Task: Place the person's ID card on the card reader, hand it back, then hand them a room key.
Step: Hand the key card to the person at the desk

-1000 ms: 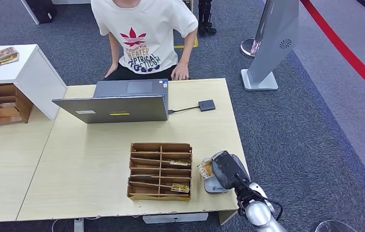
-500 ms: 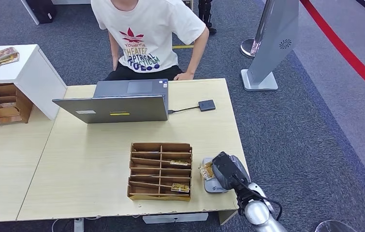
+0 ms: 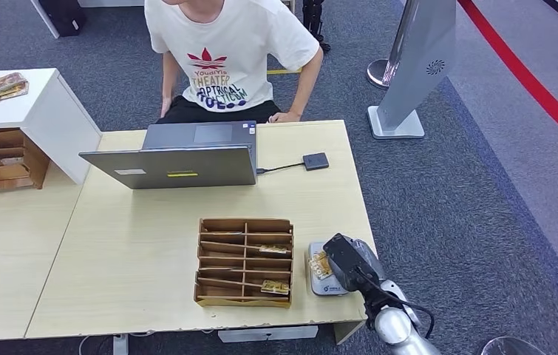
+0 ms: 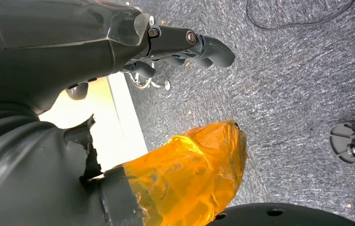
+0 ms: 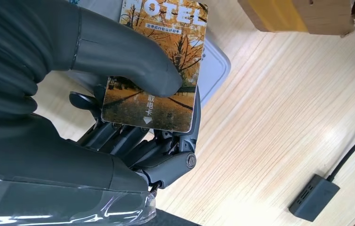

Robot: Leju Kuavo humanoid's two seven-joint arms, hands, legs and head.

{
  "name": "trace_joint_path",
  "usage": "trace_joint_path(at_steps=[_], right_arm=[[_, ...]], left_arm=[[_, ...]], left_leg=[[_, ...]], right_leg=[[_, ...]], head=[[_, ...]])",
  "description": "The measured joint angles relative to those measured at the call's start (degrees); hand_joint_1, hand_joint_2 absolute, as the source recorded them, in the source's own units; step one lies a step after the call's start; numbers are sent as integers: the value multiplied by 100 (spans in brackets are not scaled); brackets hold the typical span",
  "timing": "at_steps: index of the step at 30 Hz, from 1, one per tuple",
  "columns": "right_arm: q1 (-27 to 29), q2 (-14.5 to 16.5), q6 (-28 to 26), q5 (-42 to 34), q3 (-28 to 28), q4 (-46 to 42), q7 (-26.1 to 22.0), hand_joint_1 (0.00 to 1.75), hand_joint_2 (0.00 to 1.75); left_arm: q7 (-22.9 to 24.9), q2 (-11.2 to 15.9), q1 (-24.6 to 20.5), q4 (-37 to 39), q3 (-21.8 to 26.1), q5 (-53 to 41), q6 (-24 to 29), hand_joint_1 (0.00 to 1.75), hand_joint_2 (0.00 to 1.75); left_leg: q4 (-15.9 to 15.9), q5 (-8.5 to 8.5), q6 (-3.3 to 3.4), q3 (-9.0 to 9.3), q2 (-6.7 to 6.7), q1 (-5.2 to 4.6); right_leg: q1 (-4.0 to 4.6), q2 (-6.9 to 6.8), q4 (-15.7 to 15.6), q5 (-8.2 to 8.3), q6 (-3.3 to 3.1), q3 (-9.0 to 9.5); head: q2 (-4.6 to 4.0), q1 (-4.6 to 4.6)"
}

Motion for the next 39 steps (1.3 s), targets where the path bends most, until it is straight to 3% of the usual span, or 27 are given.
trace_joint_path(at_steps=[12, 19, 26, 39], right_arm=[[-1, 0, 238, -365, -159, 9, -241, 175, 175], [153, 0, 332, -770, -378, -594, -469, 175, 175], [296, -38, 285, -805, -547, -1031, -432, 175, 175], [341, -68, 189, -525, -690, -868, -285, 175, 175]], left_arm=[[2, -2, 0, 0, -2, 45, 20, 0, 0], [-8, -2, 2, 0, -2, 165, 31, 0, 0], [-27, -2, 2, 0, -2, 214, 31, 0, 0], [-44, -2, 1, 0, -2, 280, 31, 0, 0]], left_leg=[[0, 0, 0, -1, 0, 0], [0, 0, 0, -1, 0, 0], [0, 0, 0, -2, 0, 0], [0, 0, 0, -2, 0, 0]], right_leg=[[0, -1, 0, 0, 0, 0], [0, -1, 0, 0, 0, -1], [0, -1, 0, -1, 1, -2], [0, -1, 0, -1, 1, -3]], head=[[0, 0], [0, 0], [0, 0], [0, 0]])
